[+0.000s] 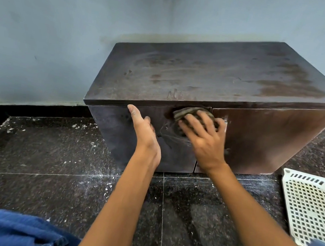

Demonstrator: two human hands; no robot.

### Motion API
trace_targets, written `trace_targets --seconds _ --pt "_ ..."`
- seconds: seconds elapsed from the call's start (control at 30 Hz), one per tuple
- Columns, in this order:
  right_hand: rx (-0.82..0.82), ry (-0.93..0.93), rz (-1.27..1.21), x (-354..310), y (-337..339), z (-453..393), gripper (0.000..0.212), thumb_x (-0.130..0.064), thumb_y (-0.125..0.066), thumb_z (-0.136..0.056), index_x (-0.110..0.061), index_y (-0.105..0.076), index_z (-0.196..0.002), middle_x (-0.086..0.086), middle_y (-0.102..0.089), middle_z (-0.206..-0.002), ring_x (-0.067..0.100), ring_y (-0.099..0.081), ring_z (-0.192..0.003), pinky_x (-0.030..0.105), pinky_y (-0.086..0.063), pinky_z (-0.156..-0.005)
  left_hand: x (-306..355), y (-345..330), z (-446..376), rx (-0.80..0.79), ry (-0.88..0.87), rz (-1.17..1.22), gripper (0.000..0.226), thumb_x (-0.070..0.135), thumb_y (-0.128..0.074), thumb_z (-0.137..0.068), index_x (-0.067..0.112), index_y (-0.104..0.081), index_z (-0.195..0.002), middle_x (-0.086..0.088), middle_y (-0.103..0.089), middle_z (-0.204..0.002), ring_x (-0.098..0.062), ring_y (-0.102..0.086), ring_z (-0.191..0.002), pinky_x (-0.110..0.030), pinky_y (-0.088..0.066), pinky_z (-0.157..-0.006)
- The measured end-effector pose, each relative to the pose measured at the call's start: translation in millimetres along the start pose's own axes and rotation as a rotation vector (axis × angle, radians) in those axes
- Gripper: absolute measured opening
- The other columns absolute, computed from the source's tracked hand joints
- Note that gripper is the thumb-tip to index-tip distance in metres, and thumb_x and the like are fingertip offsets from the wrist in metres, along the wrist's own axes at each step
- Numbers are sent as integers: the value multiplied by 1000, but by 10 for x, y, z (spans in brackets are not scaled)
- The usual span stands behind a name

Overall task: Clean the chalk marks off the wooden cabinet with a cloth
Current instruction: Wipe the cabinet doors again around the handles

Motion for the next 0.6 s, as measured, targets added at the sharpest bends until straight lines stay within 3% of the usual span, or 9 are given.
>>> trace_targets --seconds 0.17,0.27,0.4,0.5,0.6 --pt "41 -283 35 78 84 132 31 -15 -42 -100 -21 -72 -105 2 -67 -115 25 -48 -114 41 -35 -85 -9 33 -54 1 -21 -22 92 80 -10 -82 21 -3 -152 -9 -4 -159 -18 -3 -147 -40 2 -117" --pt "32 -211 -35 -123 19 26 33 -16 -39 -101 -21 -71 -108 2 -65 -118 25 -47 -116 41 -36 -87 -15 26 -57 -14 -41 -6 95 82 -12 -80 20 -1 -152 -9 -2 -159 -16 -3 -147 -39 4 -119" --pt "-37 -57 -17 -386 -65 -98 24 -15 -55 -92 -21 -69 -110 1 -65 -118 24 -48 -112 43 -38 -86 15 1 -46 -12 -29 17 97 82 -13 -80 19 -1 -152 -11 -2 -159 -18 0 -147 -36 3 -118" --pt "-103 -137 21 -500 -49 23 33 -11 -52 -91 -19 -62 -121 6 -58 -124 25 -49 -110 40 -40 -82 57 -5 -18 20 -31 52 99 83 -16 -79 19 -1 -152 -13 -1 -159 -20 1 -147 -38 3 -119" --pt "-257 -339 -26 -662 -33 171 51 -1 -56 -82 -12 -53 -131 17 -54 -127 30 -53 -108 39 -47 -76 85 11 4 37 -25 80 98 82 -17 -80 19 1 -152 -12 1 -159 -20 -1 -147 -41 3 -119"
Point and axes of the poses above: each hand's wrist, its own z-axis away from the middle knuckle, its own y-axis out of the back of the hand, x = y × z, the point moved 3 cm from there along -z, towards the middle knuckle
